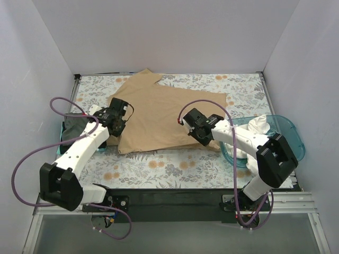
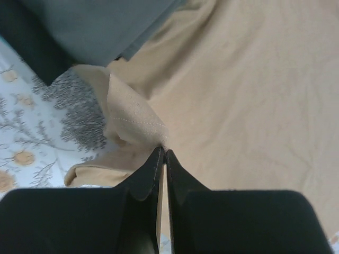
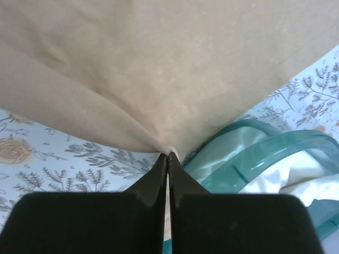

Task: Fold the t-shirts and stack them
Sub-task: Fold the tshirt

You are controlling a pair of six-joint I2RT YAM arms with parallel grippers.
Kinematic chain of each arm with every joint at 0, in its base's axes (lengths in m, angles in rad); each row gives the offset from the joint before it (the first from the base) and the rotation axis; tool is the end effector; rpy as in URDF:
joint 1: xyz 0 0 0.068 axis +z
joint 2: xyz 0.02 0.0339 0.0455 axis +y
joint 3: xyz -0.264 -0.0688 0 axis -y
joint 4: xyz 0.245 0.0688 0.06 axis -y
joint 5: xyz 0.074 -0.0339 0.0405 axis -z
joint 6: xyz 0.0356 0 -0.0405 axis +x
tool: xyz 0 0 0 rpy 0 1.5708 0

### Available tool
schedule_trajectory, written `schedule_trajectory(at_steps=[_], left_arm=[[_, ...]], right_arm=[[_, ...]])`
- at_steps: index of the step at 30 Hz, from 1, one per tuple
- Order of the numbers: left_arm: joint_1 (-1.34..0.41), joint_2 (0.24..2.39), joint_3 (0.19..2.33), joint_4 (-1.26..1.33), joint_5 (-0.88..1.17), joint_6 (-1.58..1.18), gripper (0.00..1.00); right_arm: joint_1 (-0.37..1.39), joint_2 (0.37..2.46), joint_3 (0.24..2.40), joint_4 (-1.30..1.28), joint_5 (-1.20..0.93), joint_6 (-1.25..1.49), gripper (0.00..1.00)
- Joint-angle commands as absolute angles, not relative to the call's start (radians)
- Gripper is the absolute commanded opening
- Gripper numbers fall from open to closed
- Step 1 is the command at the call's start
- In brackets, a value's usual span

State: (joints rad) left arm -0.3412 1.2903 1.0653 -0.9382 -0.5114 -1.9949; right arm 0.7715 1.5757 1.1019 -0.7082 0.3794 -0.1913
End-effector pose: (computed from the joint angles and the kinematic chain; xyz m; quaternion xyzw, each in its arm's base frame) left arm 0.2327 -0.0641 0.2746 -0.7318 0.6040 -0.0831 0.3046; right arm 0.2295 0.2048 0.2200 -0.4139 0.8709 -0.1230 0.2347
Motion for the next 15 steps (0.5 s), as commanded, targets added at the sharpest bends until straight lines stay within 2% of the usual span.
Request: schedule_trajectory(at_steps=[1,15], left_arm=[[-0.324,1.353,1.164,-0.873,-0.574,-2.048,0.00],[-0.267,1.653,1.416,-0.735,-0.565,-1.898,0.00]], right_arm=[[0.712,1.609,1.176,-0.724,0.377,-0.244,0.01],[0.578,1.761,1.371,-0.721,0.345,-0.357,0.01]])
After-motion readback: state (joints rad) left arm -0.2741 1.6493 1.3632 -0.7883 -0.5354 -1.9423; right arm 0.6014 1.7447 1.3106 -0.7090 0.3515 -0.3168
